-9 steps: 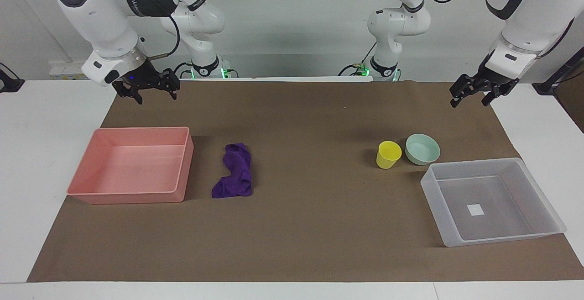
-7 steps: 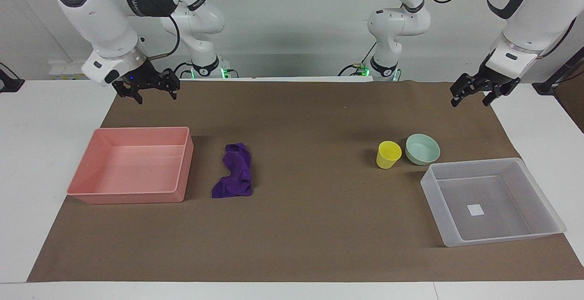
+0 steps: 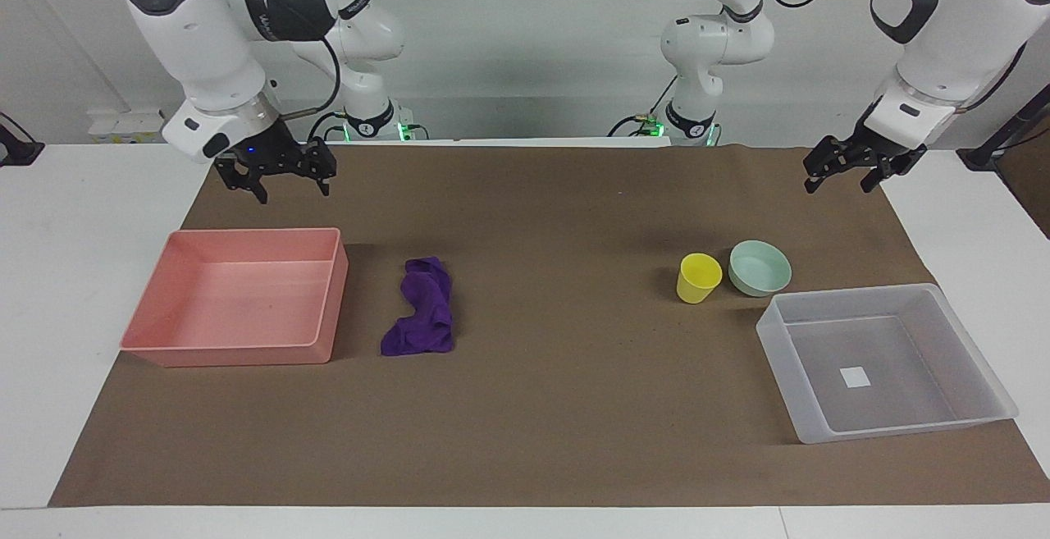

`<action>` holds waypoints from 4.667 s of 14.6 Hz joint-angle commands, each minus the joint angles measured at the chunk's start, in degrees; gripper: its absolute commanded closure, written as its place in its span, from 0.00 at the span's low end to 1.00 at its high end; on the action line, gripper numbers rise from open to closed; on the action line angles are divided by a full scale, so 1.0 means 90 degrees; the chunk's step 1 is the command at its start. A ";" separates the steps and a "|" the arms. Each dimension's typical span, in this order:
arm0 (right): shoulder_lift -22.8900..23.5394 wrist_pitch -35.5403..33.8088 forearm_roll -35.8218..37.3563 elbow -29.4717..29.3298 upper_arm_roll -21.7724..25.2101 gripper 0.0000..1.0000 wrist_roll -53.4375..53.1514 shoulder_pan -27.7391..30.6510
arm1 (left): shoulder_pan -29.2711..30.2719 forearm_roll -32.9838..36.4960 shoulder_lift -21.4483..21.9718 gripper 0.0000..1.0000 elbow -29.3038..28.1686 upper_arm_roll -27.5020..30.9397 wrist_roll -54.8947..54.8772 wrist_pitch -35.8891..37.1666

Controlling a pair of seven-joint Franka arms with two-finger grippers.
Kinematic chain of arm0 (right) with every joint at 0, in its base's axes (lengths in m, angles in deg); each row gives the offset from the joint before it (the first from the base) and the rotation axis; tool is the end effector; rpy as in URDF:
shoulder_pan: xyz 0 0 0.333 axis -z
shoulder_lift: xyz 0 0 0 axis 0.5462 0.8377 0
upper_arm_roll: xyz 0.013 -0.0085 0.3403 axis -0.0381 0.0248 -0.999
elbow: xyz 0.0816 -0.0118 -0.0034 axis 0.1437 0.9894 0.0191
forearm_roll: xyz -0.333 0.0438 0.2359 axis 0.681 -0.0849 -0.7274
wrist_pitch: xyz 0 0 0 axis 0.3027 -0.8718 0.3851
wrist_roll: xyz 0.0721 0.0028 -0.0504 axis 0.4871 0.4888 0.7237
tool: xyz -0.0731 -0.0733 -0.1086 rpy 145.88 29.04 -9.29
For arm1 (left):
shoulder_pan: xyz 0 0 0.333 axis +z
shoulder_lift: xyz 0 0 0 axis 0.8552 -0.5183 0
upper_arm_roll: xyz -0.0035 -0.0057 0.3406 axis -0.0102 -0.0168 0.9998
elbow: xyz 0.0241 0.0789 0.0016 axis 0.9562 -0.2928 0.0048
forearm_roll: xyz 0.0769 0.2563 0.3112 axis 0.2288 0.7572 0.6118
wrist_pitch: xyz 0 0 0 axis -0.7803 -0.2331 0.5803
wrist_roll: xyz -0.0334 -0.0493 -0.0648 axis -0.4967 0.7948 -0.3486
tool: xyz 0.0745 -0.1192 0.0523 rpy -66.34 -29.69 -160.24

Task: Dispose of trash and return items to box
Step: 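Reach the left gripper to the green bowl while the right gripper grasps the cloth, then lift the bowl into the clear box while the right gripper carries the cloth, then release the bowl and grasp the yellow cup while the right gripper lowers the cloth, then carry the yellow cup into the bowl while the right gripper presses the cloth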

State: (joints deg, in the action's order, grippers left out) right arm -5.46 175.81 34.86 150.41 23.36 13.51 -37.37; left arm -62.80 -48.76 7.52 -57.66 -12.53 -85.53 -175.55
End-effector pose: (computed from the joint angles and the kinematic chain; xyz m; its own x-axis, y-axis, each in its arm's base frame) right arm 0.5545 0.0583 0.5218 0.9900 0.1348 -0.0413 0.1343 -0.9908 -0.0153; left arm 0.5259 -0.0236 0.5252 0.9974 -0.0700 -0.0146 -0.0696 -0.9972 0.0256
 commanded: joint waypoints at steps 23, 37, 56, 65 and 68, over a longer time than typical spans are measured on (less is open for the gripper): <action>0.2485 0.3666 -0.0069 0.0641 0.0000 0.99 -0.1184 -0.1206 | 0.0553 -0.0079 -0.0814 1.00 -0.0069 0.0097 0.0093 -0.0646; 0.0571 0.0794 0.0009 0.0152 0.0079 1.00 -0.0658 0.0159 | 0.1004 -0.0880 -0.4320 0.16 0.2259 0.0244 0.0191 -0.2822; 0.1244 0.2873 0.0029 0.1646 0.0069 0.64 0.1198 0.1675 | -0.1349 -0.0285 -0.0873 0.00 -0.1871 0.0205 0.2515 -0.2646; 0.0932 0.1782 -0.0069 0.0866 -0.0058 0.01 0.1150 0.1100 | -0.1565 -0.0285 -0.0941 1.00 -0.2224 0.0205 0.2935 -0.3534; 0.0912 0.1059 -0.0341 0.0339 -0.0058 0.01 0.0664 0.0758 | -0.1477 -0.0285 -0.1224 1.00 -0.1504 0.0215 0.2945 -0.3371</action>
State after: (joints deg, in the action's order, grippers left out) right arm 2.62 189.13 33.83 156.51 22.96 21.61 -29.58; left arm -75.84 -52.23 -2.20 -75.07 -11.20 -60.47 -206.37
